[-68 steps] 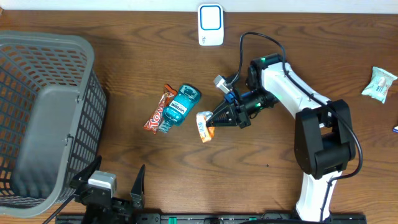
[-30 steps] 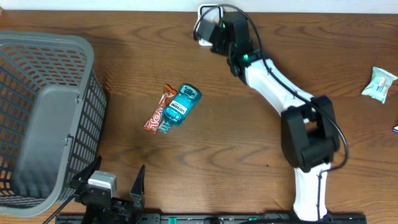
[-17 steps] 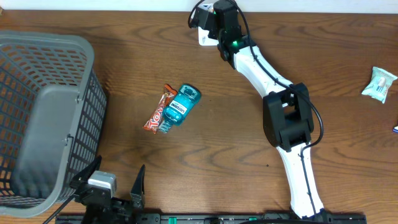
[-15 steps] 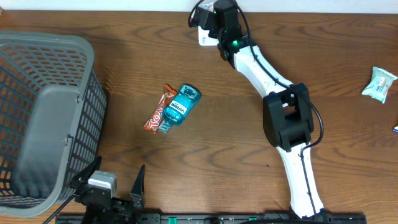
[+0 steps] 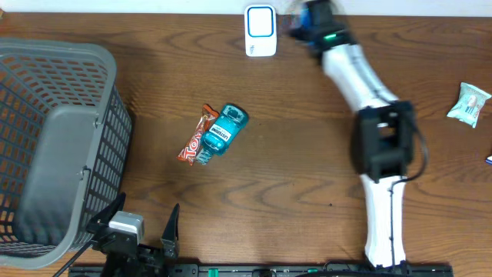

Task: Scan the item barcode
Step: 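Carry the orange box right and place it beside the wet-wipe pack, then reach the right gripper left and grasp the blue mouthwash bottle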

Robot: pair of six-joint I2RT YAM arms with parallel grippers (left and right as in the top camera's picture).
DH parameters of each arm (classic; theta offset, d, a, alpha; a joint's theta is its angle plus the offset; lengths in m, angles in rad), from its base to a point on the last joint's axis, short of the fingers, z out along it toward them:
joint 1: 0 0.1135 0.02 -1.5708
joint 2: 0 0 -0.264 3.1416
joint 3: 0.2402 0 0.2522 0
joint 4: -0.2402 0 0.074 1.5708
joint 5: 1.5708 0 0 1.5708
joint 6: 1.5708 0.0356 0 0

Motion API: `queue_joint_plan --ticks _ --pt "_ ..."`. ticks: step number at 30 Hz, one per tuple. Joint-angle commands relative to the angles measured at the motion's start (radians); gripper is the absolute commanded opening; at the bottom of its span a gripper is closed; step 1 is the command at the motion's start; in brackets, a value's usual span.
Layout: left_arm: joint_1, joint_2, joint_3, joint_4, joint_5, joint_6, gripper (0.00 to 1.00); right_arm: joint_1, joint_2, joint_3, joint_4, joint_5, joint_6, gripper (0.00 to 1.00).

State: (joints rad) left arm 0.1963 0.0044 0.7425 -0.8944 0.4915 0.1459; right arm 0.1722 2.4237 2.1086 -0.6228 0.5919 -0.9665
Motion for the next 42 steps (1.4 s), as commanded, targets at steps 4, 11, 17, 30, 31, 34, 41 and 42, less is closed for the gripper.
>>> queue_joint_plan --ticks 4,11,17,30,31,34,41,42 --pt "0.005 -0.002 0.0 0.0 0.006 -0.002 1.0 -0.284 -0.071 0.014 -0.207 -0.042 0.218 0.01" --pt "0.005 -0.002 0.0 0.0 0.006 -0.002 1.0 -0.496 -0.074 0.009 -0.269 -0.209 0.495 0.33" --pt "0.005 -0.002 0.0 0.0 0.006 -0.002 1.0 -0.494 -0.183 0.012 -0.302 -0.445 0.669 0.99" --pt "0.005 -0.002 0.0 0.0 0.006 -0.002 1.0 -0.141 -0.342 -0.014 -0.524 -1.668 0.886 0.99" --pt "0.005 -0.002 0.0 0.0 0.006 -0.002 1.0 -0.099 -0.338 -0.022 -0.525 -1.663 0.892 0.99" --pt "0.005 -0.002 0.0 0.0 0.006 -0.002 1.0 0.035 -0.315 -0.037 -0.521 -1.479 0.94 0.93" --pt "0.005 -0.002 0.0 0.0 0.006 -0.002 1.0 0.411 -0.222 -0.037 -0.571 -0.671 1.532 0.88" --pt "0.005 -0.002 0.0 0.0 0.006 -0.002 1.0 0.449 -0.211 -0.037 -0.557 -0.637 1.562 0.87"
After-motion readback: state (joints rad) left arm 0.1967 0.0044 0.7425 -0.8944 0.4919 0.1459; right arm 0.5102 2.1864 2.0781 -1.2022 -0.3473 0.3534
